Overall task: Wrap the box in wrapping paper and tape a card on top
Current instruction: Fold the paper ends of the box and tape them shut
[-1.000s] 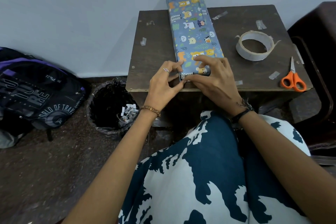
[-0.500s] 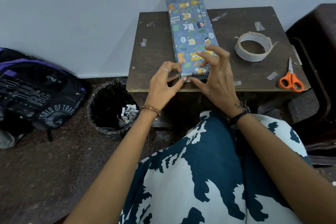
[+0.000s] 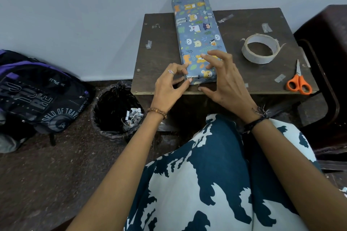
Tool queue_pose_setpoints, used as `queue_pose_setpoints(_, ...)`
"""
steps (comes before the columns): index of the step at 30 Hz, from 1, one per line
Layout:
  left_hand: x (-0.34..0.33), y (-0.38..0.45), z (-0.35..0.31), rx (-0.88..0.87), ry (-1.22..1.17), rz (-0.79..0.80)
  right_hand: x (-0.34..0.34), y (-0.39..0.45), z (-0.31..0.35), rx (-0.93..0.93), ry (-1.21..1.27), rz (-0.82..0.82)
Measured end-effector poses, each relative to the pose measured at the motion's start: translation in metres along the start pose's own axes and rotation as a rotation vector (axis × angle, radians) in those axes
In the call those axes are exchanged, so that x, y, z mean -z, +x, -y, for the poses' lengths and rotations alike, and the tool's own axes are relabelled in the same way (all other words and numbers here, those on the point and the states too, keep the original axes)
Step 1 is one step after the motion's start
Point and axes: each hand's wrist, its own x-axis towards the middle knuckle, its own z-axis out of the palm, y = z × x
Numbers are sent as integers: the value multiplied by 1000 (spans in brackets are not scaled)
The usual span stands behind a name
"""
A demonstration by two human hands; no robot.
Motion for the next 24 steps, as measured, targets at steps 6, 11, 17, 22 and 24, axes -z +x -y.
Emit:
queue_pose_setpoints(6,0,0,2,-13,12,-7,-8,4,8,-84,-25,-51)
queue_pose_setpoints(11,-1,0,3,2,14,-29,-8,5,1,-52,-91,-10)
queue_pose_setpoints(17,-2,1,4,-4,27,-55,-6,6,3,-42,-139,41)
queue_pose_setpoints(22,4,-3,6,-58,59,-3,6,-6,11,-71,-12,-6)
queue_pose_setpoints(24,3,-4,7,-56,70,33,13,-11,12,-135,53,-82)
